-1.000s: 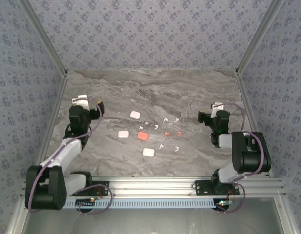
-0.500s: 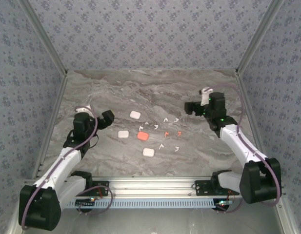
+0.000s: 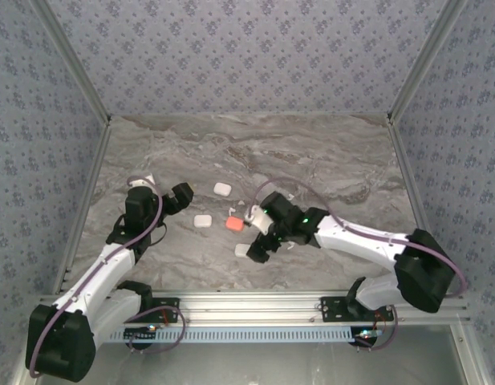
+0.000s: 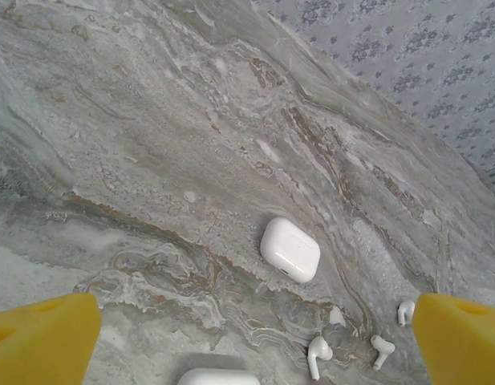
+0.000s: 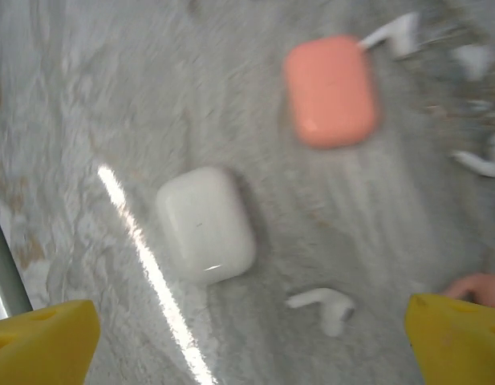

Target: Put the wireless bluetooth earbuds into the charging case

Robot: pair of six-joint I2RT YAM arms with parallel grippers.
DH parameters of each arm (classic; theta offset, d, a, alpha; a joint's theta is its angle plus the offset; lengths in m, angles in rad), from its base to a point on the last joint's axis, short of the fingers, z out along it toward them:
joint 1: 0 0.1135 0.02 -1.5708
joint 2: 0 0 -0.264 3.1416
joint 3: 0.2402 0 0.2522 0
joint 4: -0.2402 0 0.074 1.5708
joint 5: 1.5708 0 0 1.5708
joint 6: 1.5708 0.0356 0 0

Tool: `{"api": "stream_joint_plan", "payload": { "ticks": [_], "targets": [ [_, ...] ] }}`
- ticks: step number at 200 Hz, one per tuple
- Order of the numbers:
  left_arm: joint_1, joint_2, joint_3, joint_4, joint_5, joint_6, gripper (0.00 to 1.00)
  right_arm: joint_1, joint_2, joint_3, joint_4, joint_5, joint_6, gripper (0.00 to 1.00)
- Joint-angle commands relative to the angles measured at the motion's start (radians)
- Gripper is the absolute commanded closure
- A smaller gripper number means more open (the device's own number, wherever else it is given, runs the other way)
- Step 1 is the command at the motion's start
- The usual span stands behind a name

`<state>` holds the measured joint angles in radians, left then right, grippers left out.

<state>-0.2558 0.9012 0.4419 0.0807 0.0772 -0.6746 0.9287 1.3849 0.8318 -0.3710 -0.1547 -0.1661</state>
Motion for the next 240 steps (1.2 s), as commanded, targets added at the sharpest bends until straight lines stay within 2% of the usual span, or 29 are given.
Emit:
{"api": "stream_joint_plan", "payload": {
  "ticks": [1,32,76,104,166,176,205,240],
  "targets": [
    [-0.004,-0.028,-0.002,-0.015,-0.021,-0.007,0.01,0.067,0.080,0.048,-0.040,0.071,-0.135,0.00],
    [-0.003,-0.042,-0.005,-0.030,-0.031,-0.006,0.01,0.106,0.203,0.092,-0.029,0.095,-0.193,0.03],
    [-0.004,-0.049,0.003,-0.050,-0.039,0.003,0.01,0.110,0.313,0.142,-0.034,0.114,-0.215,0.10],
    [-0.003,-0.049,0.010,-0.059,-0.043,0.012,0.01,0.111,0.357,0.161,-0.057,0.130,-0.223,0.21],
    [-0.004,-0.050,0.042,-0.087,-0.035,0.040,0.01,0.110,0.349,0.153,-0.041,0.192,-0.230,0.54],
    [-0.003,-0.049,0.051,-0.090,-0.019,0.048,0.01,0.105,0.329,0.144,-0.029,0.206,-0.231,0.58],
    [-0.003,-0.045,0.098,-0.134,0.074,0.082,0.01,0.085,0.232,0.110,0.000,0.229,-0.231,0.61],
    [-0.003,-0.037,0.157,-0.162,0.319,0.098,0.02,0.021,0.048,0.077,0.018,0.230,-0.238,0.61]
  ]
}}
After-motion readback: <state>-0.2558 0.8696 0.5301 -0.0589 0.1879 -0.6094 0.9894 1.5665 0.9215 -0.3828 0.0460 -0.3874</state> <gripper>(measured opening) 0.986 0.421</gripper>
